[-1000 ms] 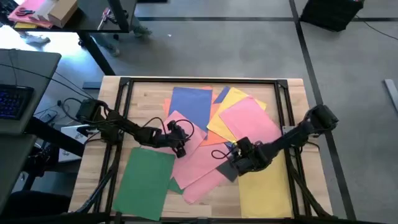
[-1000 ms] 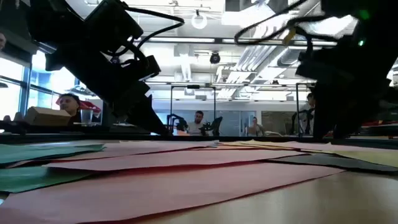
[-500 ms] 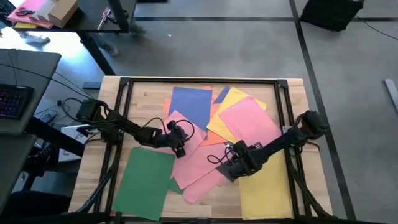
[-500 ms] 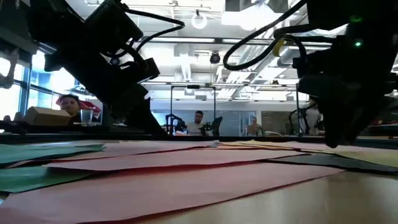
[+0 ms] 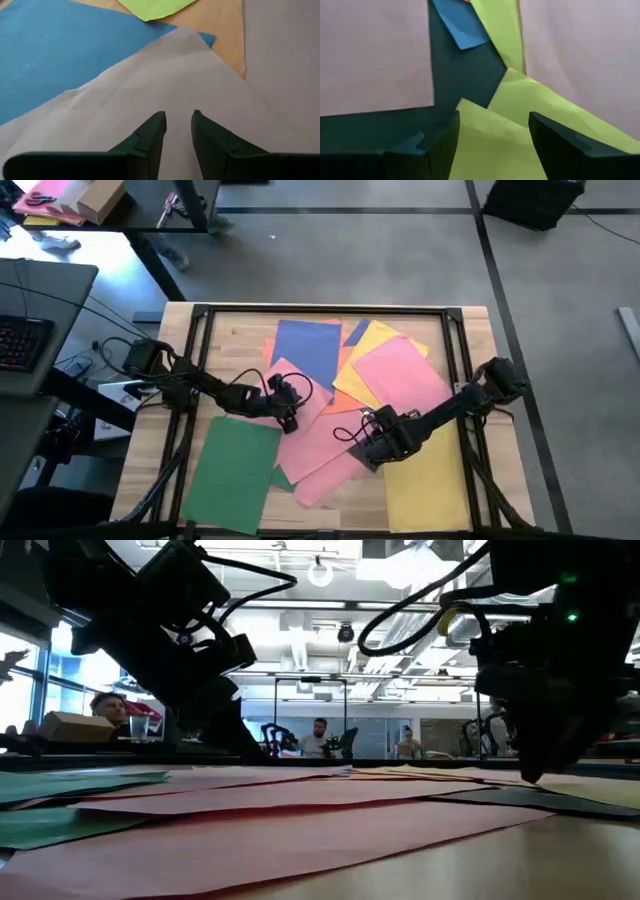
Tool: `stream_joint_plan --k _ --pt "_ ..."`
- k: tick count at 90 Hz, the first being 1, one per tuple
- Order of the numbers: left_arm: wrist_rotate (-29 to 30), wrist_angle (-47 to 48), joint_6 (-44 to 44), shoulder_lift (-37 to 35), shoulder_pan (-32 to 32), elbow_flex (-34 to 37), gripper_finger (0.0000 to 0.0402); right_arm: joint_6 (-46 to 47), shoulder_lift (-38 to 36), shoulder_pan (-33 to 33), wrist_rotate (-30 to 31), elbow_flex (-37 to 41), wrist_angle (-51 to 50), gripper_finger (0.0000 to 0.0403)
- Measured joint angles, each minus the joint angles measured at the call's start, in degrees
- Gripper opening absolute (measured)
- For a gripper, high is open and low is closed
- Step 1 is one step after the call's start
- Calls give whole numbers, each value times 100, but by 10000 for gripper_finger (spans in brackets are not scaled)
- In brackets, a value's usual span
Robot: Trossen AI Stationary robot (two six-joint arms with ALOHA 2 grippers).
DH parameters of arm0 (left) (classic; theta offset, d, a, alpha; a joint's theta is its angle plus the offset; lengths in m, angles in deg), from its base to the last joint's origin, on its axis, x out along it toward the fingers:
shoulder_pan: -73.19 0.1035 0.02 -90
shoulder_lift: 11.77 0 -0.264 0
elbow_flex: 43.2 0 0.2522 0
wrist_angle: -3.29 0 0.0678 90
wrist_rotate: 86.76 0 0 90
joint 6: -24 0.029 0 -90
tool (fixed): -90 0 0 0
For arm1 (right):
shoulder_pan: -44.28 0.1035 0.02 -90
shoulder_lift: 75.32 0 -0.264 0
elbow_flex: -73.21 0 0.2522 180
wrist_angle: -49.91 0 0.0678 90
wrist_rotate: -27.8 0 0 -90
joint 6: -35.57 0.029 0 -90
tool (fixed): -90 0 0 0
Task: Organize paper
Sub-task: Stack the yellow paper on top of the other yellow paper to the bottom right of the table
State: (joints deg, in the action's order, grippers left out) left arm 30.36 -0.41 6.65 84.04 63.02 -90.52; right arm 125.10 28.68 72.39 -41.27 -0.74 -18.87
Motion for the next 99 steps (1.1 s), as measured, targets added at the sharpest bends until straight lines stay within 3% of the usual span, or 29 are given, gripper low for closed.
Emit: stream_joint_plan --k 49,99 --pt "10 7 -1 -2 2 0 85 -99 108 43 8 -155 283 224" --pt "7 16 -2 -4 0 0 85 45 181 0 2 -153 -433 224"
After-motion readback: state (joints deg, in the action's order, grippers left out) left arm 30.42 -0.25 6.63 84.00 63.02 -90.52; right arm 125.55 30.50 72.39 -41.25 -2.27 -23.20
